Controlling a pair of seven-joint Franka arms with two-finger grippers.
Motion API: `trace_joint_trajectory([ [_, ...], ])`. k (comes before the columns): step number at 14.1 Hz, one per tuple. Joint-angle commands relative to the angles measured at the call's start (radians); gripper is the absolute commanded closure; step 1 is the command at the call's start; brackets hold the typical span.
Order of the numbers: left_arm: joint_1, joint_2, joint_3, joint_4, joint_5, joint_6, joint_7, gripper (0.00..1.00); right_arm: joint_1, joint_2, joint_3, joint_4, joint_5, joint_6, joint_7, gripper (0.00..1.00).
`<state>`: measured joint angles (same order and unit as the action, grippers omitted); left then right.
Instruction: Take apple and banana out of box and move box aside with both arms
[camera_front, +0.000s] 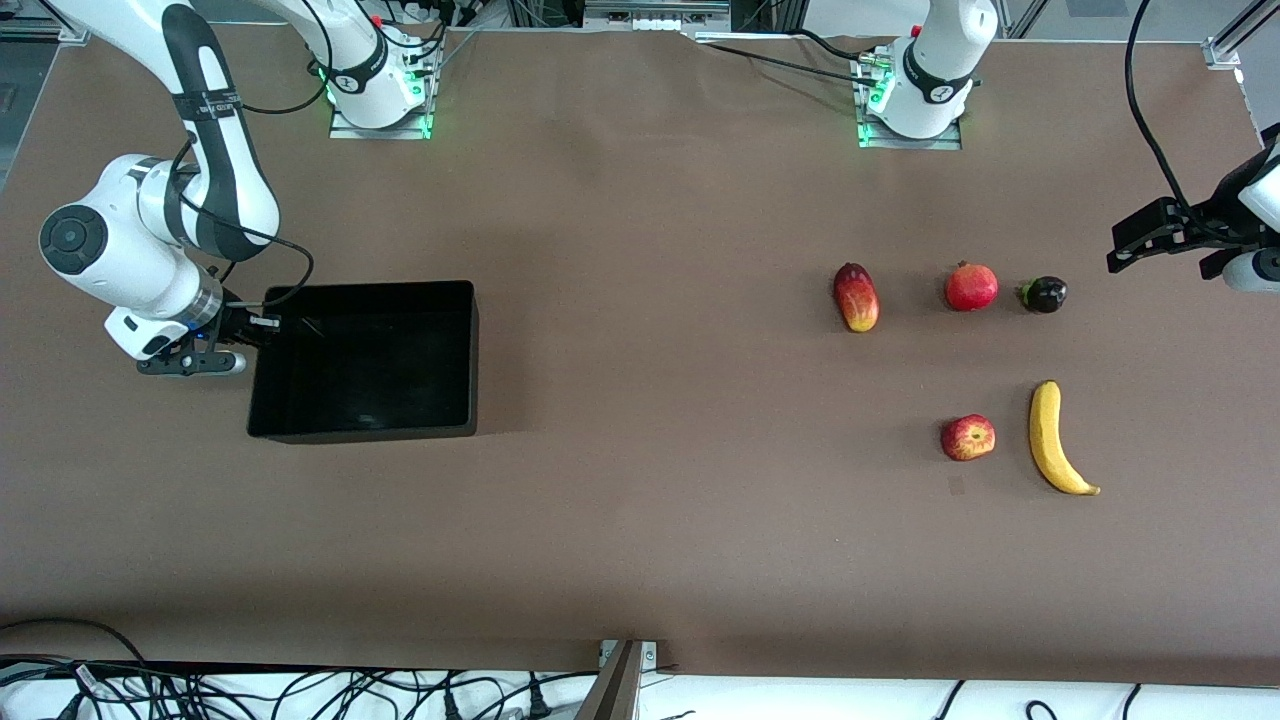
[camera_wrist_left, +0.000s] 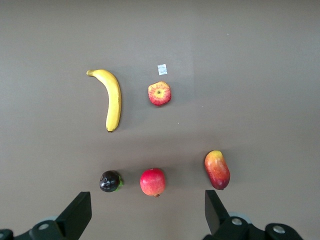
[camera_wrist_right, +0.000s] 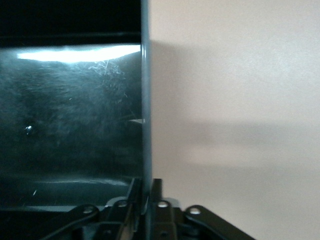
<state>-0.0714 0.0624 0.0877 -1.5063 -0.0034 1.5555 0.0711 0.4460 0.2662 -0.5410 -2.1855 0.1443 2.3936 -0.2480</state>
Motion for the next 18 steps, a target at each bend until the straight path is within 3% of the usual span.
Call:
trace_joint_trajectory([
  [1,-0.001,-0.013,-0.026,0.014,0.019,-0.023,-0.048,0.00,0.013,-0.053,-0.019,0.033,-0.012,-0.100,-0.022,0.00],
  [6,-0.001,-0.021,-0.026,0.003,0.020,-0.021,-0.051,0.00,0.013,-0.053,-0.039,0.396,-0.101,-0.552,-0.022,0.00],
  [9,-0.001,-0.021,-0.025,-0.005,0.022,-0.023,-0.063,0.00,0.011,-0.056,-0.080,0.545,-0.088,-0.684,-0.029,0.00],
  [13,0.004,-0.024,-0.026,-0.005,0.019,-0.021,-0.067,0.00,0.013,-0.051,-0.074,0.751,-0.103,-0.882,-0.023,0.00],
  [16,0.005,-0.026,-0.026,-0.006,0.019,-0.021,-0.079,0.00,0.011,-0.050,-0.067,0.762,-0.109,-0.890,-0.022,0.00],
  [17,0.005,-0.027,-0.026,-0.006,0.019,-0.021,-0.085,0.00,0.002,-0.056,-0.045,0.751,-0.112,-0.889,-0.019,0.00],
  [18,0.005,-0.027,-0.026,-0.005,0.017,-0.021,-0.088,0.00,-0.060,-0.062,0.019,0.748,-0.118,-0.881,-0.020,0.00],
])
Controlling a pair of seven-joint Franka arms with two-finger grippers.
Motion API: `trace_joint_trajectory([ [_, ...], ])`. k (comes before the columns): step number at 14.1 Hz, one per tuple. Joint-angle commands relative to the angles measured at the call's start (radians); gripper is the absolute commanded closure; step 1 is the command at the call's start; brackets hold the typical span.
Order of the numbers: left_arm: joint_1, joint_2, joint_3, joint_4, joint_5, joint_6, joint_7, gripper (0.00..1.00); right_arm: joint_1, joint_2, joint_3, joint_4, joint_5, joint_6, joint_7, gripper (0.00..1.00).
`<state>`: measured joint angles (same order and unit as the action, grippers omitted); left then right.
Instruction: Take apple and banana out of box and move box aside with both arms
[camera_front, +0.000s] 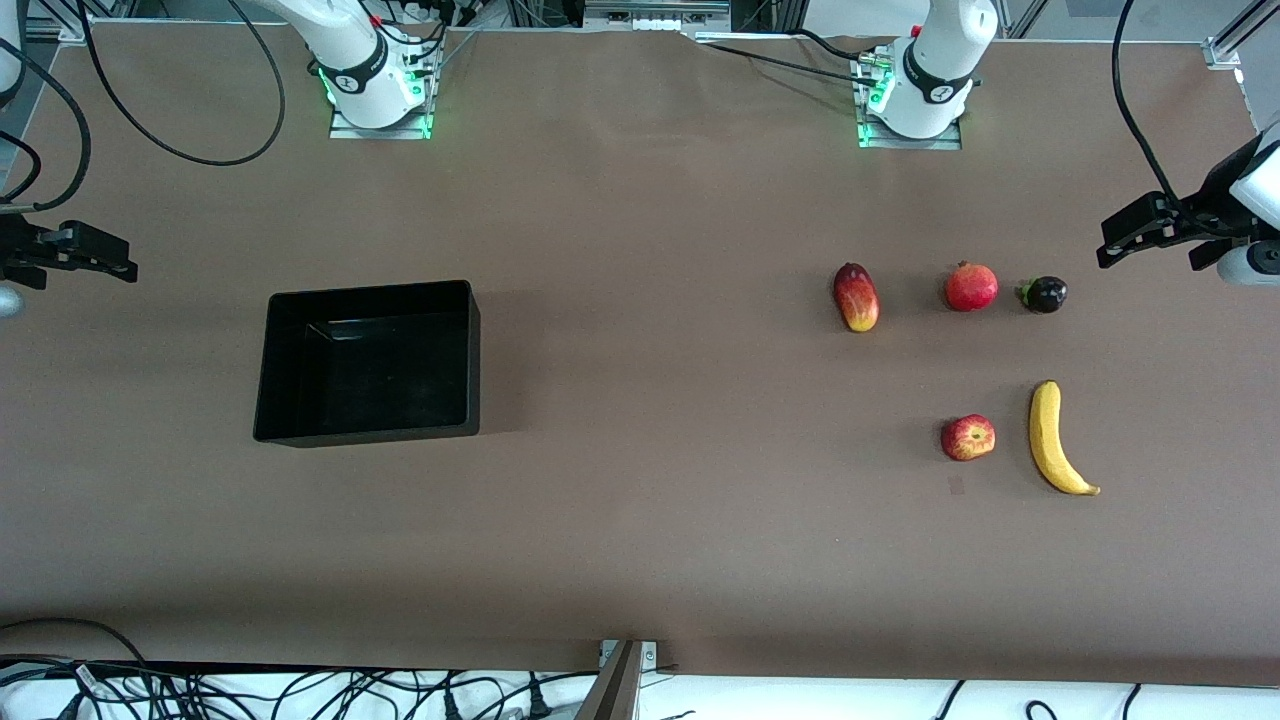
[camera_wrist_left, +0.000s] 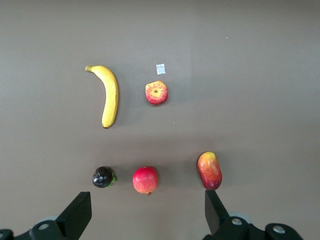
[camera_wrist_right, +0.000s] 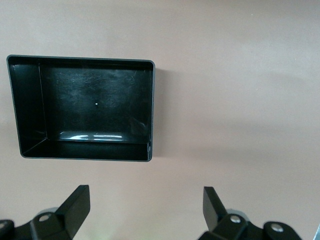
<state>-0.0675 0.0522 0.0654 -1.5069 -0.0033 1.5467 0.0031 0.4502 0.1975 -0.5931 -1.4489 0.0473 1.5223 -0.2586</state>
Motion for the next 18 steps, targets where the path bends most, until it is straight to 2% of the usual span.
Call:
trace_joint_trajectory([
  [1,0.002,-0.017,-0.004,-0.006,0.017,-0.013,-0.022,0.00,-0.155,0.000,0.182,0.012,-0.044,-0.010,-0.008,0.00],
  [4,0.000,-0.018,-0.004,-0.006,0.016,-0.011,-0.037,0.00,-0.432,-0.085,0.518,-0.077,-0.112,0.019,0.128,0.00],
  [5,0.001,-0.020,-0.004,-0.006,0.014,-0.011,-0.037,0.00,-0.509,-0.116,0.609,-0.124,-0.122,0.045,0.146,0.00],
  [6,0.002,-0.020,-0.004,-0.006,0.012,-0.011,-0.037,0.00,-0.556,-0.143,0.662,-0.157,-0.124,0.070,0.147,0.00],
  [7,0.002,-0.020,-0.004,-0.006,0.012,-0.011,-0.037,0.00,-0.573,-0.167,0.679,-0.188,-0.124,0.087,0.147,0.00],
  [12,0.003,-0.021,-0.004,-0.007,0.012,-0.011,-0.035,0.00,-0.571,-0.259,0.679,-0.223,-0.124,0.076,0.139,0.00],
  [18,0.005,-0.018,-0.004,-0.007,0.009,-0.010,-0.037,0.00,-0.539,-0.257,0.639,-0.214,-0.124,0.079,0.141,0.00],
])
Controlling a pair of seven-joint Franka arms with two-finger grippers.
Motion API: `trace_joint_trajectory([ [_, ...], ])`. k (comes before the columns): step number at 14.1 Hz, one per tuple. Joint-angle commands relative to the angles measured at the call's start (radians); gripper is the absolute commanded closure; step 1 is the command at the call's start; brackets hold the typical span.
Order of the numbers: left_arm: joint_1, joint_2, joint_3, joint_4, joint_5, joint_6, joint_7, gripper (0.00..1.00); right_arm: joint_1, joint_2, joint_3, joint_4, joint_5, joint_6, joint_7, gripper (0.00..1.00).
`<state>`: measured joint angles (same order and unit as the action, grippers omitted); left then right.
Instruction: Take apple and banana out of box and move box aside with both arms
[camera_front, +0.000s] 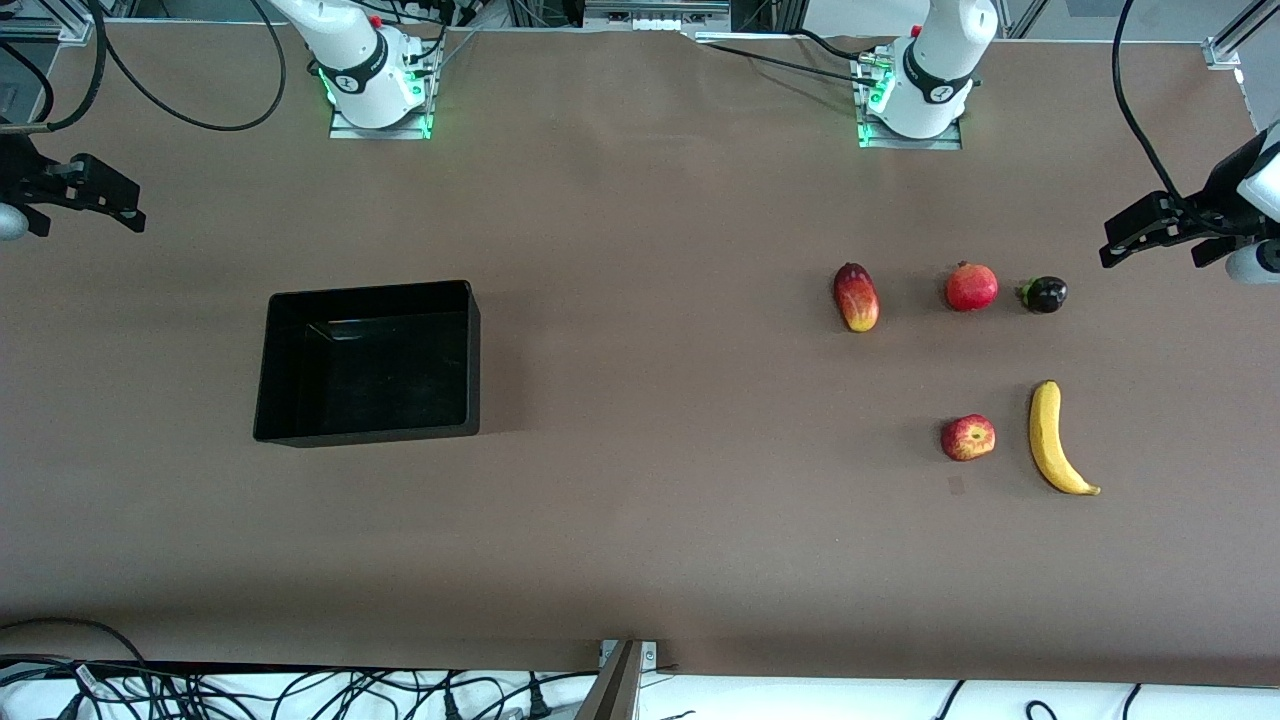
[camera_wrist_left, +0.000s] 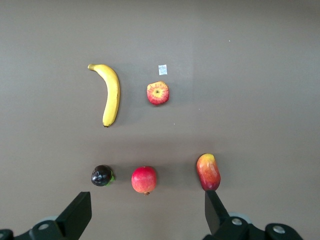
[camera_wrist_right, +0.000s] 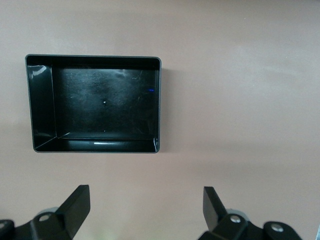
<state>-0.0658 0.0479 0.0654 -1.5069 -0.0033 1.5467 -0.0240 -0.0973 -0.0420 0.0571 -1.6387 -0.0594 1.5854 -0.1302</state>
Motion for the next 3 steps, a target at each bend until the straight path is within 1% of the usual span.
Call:
trace_joint_trajectory([
  [1,0.003,-0.016,-0.004,-0.007,0.009,-0.011,-0.010,0.00,0.008,-0.015,-0.011,-0.023,-0.017,0.011,0.006,0.00],
  [3,0.003,-0.014,-0.004,-0.006,0.009,-0.011,-0.010,0.00,0.008,-0.004,-0.011,-0.015,-0.019,0.007,0.003,0.00],
])
